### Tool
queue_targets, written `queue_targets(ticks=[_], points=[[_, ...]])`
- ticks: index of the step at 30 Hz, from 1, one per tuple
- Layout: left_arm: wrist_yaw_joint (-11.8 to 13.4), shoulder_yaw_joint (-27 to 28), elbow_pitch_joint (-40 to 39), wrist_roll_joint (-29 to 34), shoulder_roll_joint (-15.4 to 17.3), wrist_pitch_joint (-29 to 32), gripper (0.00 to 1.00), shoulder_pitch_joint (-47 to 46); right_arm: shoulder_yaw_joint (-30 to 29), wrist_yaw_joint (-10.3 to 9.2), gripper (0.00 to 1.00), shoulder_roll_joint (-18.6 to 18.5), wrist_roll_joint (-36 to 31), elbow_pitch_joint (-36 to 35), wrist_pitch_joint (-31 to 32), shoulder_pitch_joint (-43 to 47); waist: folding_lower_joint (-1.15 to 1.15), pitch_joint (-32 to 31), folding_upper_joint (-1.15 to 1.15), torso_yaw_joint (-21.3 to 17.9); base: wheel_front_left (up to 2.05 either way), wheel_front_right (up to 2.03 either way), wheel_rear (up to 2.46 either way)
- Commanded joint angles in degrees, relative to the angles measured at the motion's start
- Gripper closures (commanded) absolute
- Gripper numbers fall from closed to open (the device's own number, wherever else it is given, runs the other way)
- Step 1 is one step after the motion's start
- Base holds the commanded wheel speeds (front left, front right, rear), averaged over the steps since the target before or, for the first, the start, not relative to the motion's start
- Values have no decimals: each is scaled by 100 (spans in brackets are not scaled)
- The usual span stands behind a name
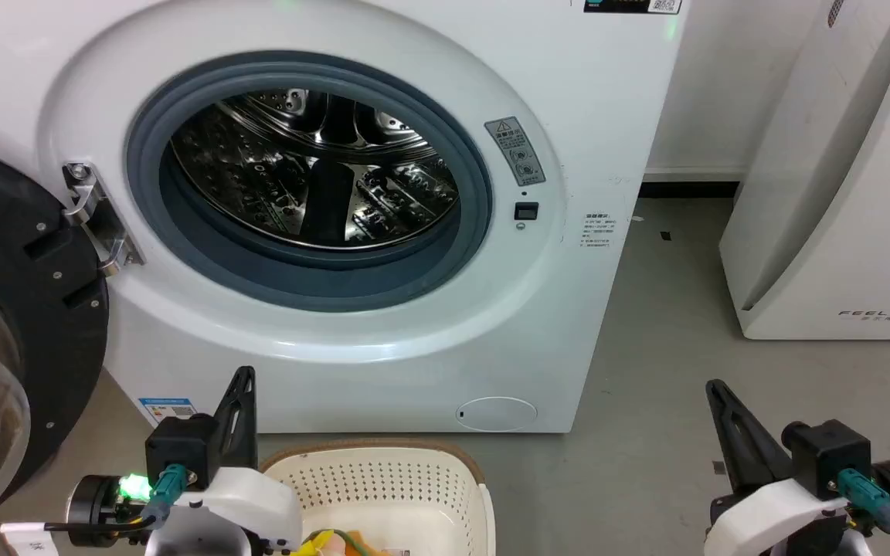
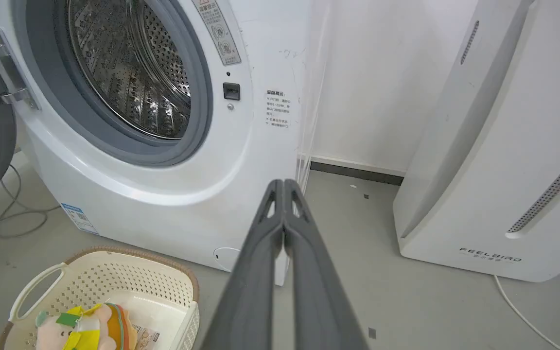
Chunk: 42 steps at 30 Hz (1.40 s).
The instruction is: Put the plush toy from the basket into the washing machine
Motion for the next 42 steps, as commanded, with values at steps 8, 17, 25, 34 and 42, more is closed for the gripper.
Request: queue_targets(ticks=[8, 17, 25, 34, 42], points=[[16, -3, -26, 9, 1, 2, 100, 81, -2, -5, 100, -3, -44, -21, 8, -80, 0, 0, 0, 0, 0, 0, 0], [16, -3, -26, 9, 1, 2, 100, 81, -2, -5, 100, -3, -44, -21, 8, -80, 0, 0, 0, 0, 0, 0, 0], [0, 3, 4, -1, 0, -2, 0, -2, -1, 0, 0, 0, 5, 2, -3, 3, 0, 1, 0, 0, 0, 0, 0], [91, -44, 42, -41, 0, -106, 0, -26, -99, 0, 0, 0, 122, -13, -106, -6, 0, 24, 0, 1, 0, 0, 0], [120, -111, 201, -26, 10, -201, 0, -114, -176, -1, 0, 0, 230, -20, -201, -29, 0, 78, 0, 1, 0, 0, 0]])
